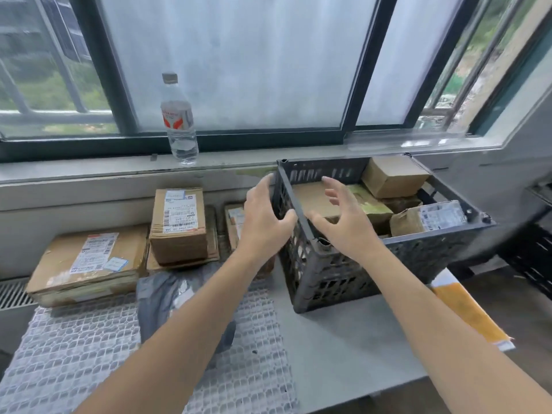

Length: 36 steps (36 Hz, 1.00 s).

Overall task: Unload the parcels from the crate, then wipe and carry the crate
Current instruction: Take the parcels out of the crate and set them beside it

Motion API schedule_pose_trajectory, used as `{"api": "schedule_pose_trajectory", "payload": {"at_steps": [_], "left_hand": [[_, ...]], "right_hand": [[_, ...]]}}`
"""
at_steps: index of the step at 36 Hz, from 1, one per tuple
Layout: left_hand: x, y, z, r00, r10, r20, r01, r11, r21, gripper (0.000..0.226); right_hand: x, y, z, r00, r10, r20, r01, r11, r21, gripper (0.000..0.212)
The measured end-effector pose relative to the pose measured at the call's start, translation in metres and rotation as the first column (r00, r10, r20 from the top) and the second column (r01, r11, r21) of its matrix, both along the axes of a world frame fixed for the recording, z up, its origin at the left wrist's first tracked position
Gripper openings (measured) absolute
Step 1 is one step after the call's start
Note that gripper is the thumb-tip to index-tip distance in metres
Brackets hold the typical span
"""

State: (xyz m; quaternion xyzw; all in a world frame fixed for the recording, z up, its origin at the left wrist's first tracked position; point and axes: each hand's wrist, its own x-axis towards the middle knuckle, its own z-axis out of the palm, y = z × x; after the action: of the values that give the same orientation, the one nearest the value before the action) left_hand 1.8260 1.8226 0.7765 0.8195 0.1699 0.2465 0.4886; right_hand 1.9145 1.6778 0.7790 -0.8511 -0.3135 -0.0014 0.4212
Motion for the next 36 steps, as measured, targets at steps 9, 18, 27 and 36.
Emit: {"api": "schedule_pose_trajectory", "payload": {"at_steps": [9, 18, 27, 36], "left_hand": [[0.088, -0.084, 0.012, 0.999, -0.033, -0.043, 0.037, 0.997, 0.073, 0.073], [0.171, -0.162, 0.005, 0.981, -0.081, -0.175, 0.105, 0.986, 0.133, 0.077], [0.234, -0.206, -0.015, 0.873, -0.200, -0.445, 0.210, 0.977, -0.027, 0.072], [0.257, -0.224, -0.032, 0.781, -0.314, -0.540, 0.151, 0.934, -0.325, 0.060]], "right_hand": [[0.096, -0.098, 0.009, 0.999, 0.022, 0.038, -0.016, 0.988, -0.154, 0.071], [0.190, -0.171, -0.005, 0.994, 0.046, 0.094, -0.015, 0.952, -0.304, 0.071], [0.262, -0.223, -0.016, 1.000, -0.025, 0.019, 0.031, 0.730, -0.682, 0.054], [0.283, -0.228, -0.032, 0.995, -0.096, 0.022, 0.077, 0.619, -0.782, 0.054]]}}
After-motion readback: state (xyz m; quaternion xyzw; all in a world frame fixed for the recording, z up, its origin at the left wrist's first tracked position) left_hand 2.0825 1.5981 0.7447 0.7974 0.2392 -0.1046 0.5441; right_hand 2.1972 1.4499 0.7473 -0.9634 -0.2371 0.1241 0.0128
